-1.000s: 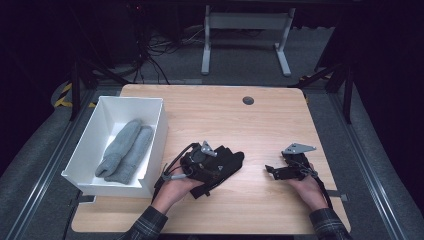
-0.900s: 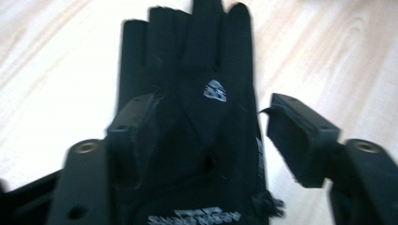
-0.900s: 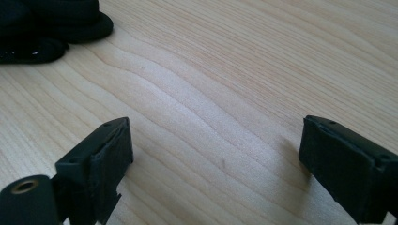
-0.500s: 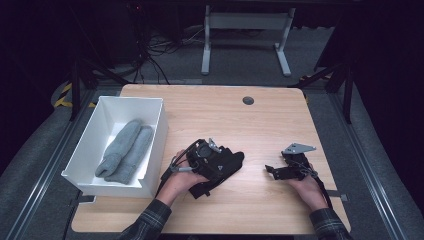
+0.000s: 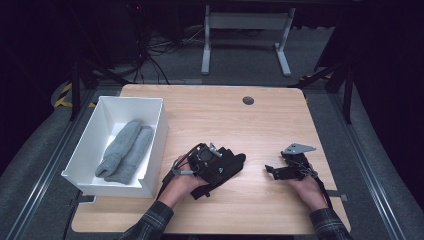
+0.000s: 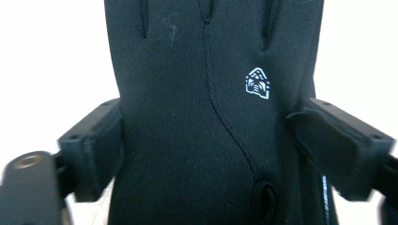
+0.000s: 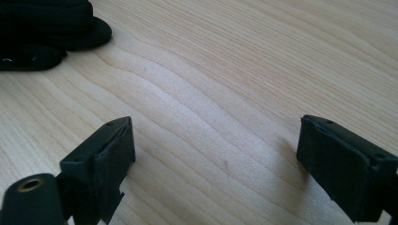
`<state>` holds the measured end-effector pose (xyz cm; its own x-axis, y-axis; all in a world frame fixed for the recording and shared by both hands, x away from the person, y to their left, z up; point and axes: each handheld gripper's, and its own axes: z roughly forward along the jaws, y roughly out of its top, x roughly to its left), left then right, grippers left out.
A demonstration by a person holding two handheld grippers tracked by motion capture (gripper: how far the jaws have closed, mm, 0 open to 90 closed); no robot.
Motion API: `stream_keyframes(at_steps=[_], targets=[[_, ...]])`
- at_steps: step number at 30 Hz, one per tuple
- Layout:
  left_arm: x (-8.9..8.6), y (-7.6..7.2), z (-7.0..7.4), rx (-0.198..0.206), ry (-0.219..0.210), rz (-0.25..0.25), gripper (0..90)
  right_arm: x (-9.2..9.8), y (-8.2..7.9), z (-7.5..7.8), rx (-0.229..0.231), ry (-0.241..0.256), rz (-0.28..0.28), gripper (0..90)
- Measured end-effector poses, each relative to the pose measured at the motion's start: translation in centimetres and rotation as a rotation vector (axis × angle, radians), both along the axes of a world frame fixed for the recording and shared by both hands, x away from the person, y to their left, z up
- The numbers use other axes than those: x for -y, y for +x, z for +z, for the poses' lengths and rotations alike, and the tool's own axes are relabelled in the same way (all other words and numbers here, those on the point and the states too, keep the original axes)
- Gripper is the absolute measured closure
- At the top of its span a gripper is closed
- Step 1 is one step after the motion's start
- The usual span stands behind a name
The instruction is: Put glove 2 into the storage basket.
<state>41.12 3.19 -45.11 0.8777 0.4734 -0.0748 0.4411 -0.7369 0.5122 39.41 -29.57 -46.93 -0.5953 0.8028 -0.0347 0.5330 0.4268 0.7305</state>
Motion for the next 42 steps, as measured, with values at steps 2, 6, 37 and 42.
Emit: stream_keyframes(at_steps=[2,6,37,42], targets=[[0.0,-0.3,0.3,-0.011,-0.005,-0.025,29.1,0.0,0.0,0.0,0.000,0.000,0.000,12.7],[0.0,-0.5,0.6,-0.057,-0.025,-0.063,49.6,0.0,0.0,0.0,0.001,0.000,0.001,13.0],[-2.0,-0.7,10.8,-0.052,-0.136,0.069,65.0,0.0,0.0,0.0,0.001,0.001,0.000,13.3],[-2.8,-0.6,12.6,-0.039,-0.131,0.077,65.1,0.0,0.0,0.0,0.001,0.001,-0.001,13.5]])
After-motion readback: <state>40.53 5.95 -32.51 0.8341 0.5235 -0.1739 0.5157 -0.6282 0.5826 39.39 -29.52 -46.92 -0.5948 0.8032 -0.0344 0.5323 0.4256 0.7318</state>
